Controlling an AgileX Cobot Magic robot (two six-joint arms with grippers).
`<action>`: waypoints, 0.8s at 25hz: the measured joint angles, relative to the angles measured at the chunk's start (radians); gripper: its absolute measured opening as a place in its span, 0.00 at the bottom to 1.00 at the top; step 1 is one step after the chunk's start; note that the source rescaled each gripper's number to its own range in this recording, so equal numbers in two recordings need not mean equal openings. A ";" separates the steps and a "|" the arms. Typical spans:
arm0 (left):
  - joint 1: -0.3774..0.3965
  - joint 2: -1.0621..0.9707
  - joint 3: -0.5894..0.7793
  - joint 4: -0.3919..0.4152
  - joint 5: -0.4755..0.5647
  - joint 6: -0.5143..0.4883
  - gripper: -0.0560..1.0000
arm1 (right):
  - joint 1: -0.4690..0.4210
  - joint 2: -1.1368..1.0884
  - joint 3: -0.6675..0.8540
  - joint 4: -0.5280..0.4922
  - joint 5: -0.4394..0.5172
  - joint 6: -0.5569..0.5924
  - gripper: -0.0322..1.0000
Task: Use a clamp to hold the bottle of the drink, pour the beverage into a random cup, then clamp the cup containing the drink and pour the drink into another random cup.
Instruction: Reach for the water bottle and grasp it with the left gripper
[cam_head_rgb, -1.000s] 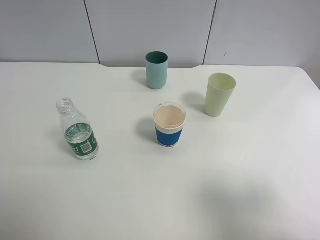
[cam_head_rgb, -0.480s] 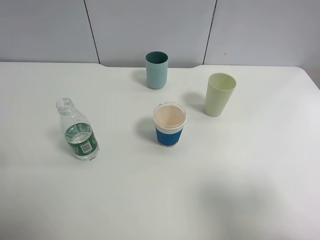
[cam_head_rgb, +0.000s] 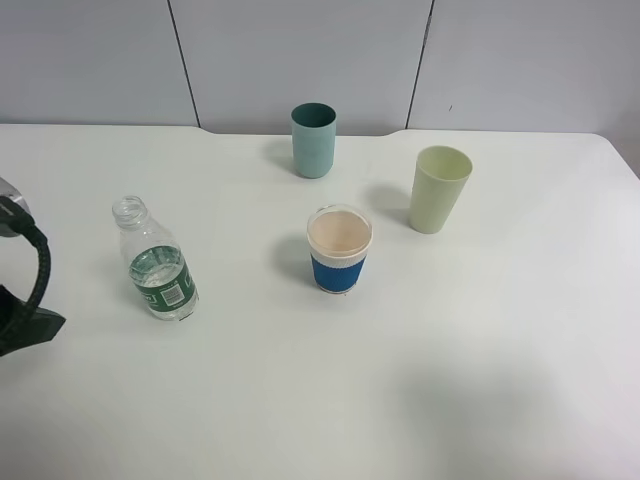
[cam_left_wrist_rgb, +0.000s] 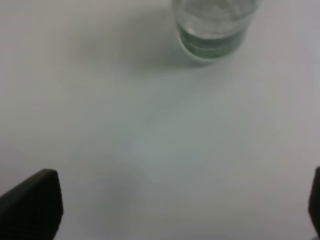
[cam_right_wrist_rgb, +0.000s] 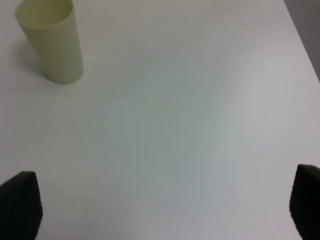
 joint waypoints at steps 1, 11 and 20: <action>-0.013 0.006 0.009 0.000 -0.005 0.004 1.00 | 0.000 0.000 0.000 0.000 0.000 0.000 1.00; -0.025 0.009 0.183 -0.016 -0.277 0.004 1.00 | 0.000 0.000 0.000 0.000 0.000 0.000 1.00; -0.025 0.040 0.277 -0.024 -0.521 -0.038 1.00 | 0.000 0.000 0.000 0.000 0.000 0.000 1.00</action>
